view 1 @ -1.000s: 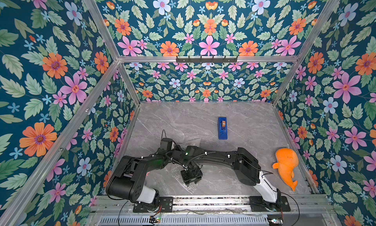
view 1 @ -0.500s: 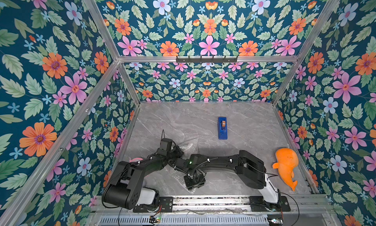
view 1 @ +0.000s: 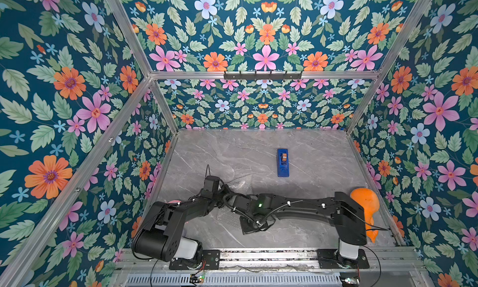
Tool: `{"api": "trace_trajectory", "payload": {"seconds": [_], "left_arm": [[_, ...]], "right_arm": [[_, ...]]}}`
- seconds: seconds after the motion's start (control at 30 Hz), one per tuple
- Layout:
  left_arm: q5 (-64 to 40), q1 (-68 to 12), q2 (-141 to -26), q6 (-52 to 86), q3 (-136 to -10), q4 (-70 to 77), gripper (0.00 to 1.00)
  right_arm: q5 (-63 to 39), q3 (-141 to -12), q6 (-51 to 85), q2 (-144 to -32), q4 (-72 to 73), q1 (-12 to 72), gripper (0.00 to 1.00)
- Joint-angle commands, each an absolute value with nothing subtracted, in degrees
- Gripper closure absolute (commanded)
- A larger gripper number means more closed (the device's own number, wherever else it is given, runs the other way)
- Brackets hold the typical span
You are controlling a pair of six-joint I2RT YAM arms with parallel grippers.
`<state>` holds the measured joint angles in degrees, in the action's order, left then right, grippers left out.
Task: Wrap dinner plates in bubble wrap
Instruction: Wrap the plate in the bubble wrap.
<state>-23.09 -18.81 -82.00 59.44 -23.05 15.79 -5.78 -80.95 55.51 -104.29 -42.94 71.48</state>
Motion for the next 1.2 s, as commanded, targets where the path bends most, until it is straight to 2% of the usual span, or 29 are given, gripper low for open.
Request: {"api": "trace_trajectory", "payload": {"seconds": [0.0, 0.13, 0.53, 1.0, 1.17], "left_arm": [[-19.5, -19.6, -83.3, 58.2, -22.7, 9.6, 1.0], [-20.3, -20.1, -84.9, 58.0, -22.9, 10.8, 1.0], [-22.8, -20.3, -86.6, 57.6, -22.8, 14.9, 1.0], [-24.4, -20.7, -86.6, 55.3, -23.6, 15.0, 1.0], [-23.2, -20.7, -83.6, 54.1, -24.6, 11.5, 1.0]], "right_arm": [[-5.4, -81.1, 54.2, -101.7, -38.3, 68.7, 1.0], [-9.7, -84.9, 50.7, -103.9, -36.7, 63.0, 1.0], [-14.5, -109.3, 42.8, -122.7, -47.0, 52.1, 1.0], [-20.0, -122.9, 42.7, -139.4, -48.1, 47.1, 1.0], [-22.4, -122.3, 44.0, -143.3, -47.8, 45.7, 1.0]]}}
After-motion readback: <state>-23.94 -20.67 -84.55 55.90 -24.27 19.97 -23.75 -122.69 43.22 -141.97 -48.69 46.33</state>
